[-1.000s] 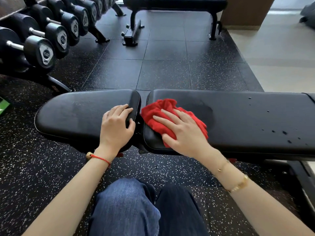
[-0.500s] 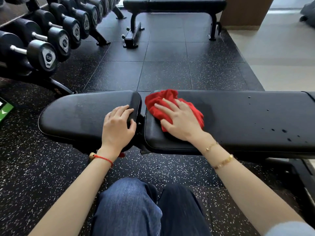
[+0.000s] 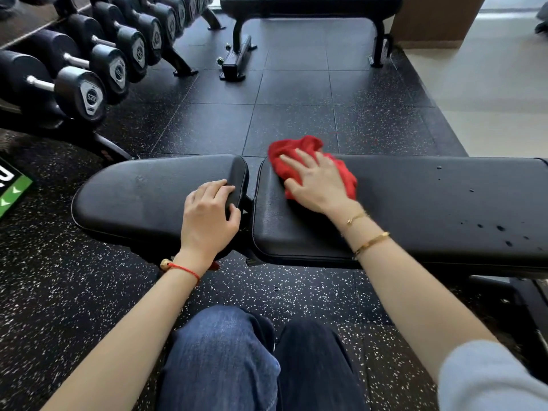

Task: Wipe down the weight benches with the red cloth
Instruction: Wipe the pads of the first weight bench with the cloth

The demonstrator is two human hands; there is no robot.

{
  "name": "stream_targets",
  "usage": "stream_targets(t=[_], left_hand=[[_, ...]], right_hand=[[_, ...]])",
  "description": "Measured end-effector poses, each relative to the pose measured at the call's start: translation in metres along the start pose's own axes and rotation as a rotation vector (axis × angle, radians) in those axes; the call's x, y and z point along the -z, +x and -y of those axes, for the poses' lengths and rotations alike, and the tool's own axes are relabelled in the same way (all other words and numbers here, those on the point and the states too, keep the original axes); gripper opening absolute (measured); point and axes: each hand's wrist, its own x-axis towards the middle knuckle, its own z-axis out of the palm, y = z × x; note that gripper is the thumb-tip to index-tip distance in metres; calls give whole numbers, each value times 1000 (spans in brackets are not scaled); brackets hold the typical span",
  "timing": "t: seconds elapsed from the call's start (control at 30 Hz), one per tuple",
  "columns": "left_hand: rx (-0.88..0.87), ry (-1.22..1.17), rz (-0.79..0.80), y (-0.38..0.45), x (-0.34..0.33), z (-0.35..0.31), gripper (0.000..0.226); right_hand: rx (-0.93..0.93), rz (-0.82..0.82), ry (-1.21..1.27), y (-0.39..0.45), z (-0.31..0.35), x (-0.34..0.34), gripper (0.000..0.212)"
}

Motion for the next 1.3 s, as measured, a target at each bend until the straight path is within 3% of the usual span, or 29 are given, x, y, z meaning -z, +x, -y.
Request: stream_targets(t=[0.17, 0.23, 0.33, 0.43, 0.63, 0.77, 0.93, 1.03, 1.2, 1.3], left_hand=[[-7, -37, -6, -1, -1, 4, 37], [-8, -37, -7, -2, -2, 4, 36], [-8, -17, -9, -1, -1, 2, 36], [-1, -7, -8, 0, -1, 0, 36], [8, -20, -26, -1, -2, -1, 35], [9, -41, -19, -1, -1, 1, 36], [2, -36, -14, -2, -2, 2, 36], [10, -25, -10, -1, -3, -1, 36], [3, -30, -4, -2, -1, 0, 36], [-7, -44, 7, -4, -1, 2, 38]], right_hand=[[198, -21, 53, -53, 0, -6, 57], [137, -47, 37, -50, -31, -2, 56], [-96, -62, 6, -27, -70, 8, 55], [-212, -42, 12, -5, -61, 10, 55], [74, -36, 50, -51, 14, -6, 56], [119, -55, 82, -91, 9, -5, 57], [-136, -98, 36, -106, -58, 7, 56], [-263, -123, 21, -99, -48, 7, 56], [5, -70, 49, -100, 39, -11, 58], [69, -58, 70, -104, 42, -12, 57]])
